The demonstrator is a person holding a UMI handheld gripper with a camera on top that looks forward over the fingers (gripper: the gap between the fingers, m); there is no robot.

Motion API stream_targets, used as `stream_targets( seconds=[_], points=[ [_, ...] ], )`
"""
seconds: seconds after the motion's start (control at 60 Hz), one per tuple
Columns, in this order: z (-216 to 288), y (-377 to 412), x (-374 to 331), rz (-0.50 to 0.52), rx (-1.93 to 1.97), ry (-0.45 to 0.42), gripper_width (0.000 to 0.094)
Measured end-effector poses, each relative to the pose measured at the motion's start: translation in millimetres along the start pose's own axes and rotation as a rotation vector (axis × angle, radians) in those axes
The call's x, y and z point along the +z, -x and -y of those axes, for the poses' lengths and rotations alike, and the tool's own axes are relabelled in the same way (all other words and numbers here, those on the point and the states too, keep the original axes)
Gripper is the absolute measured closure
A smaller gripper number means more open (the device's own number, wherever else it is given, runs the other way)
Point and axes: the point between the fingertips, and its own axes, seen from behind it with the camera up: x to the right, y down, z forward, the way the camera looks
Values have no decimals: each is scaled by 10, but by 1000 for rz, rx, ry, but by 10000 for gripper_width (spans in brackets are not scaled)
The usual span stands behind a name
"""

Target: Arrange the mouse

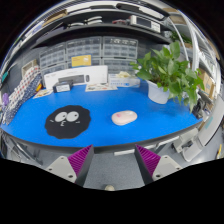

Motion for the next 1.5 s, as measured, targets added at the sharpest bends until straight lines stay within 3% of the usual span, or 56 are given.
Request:
stream_targets(
  seconds=[0.333,0.633,0.917,1.1,1.283,1.5],
  points=[
    [382,-297,1070,45,20,84,115],
    [797,-118,1710,121,-28,136,193],
    [950,-31,1921,144,-63,130,446],
    [965,-20,1913,131,-59,87,528],
    [1001,20,1889,141,-1,148,580],
    [2061,92,1497,86,9,-3,578]
  ],
)
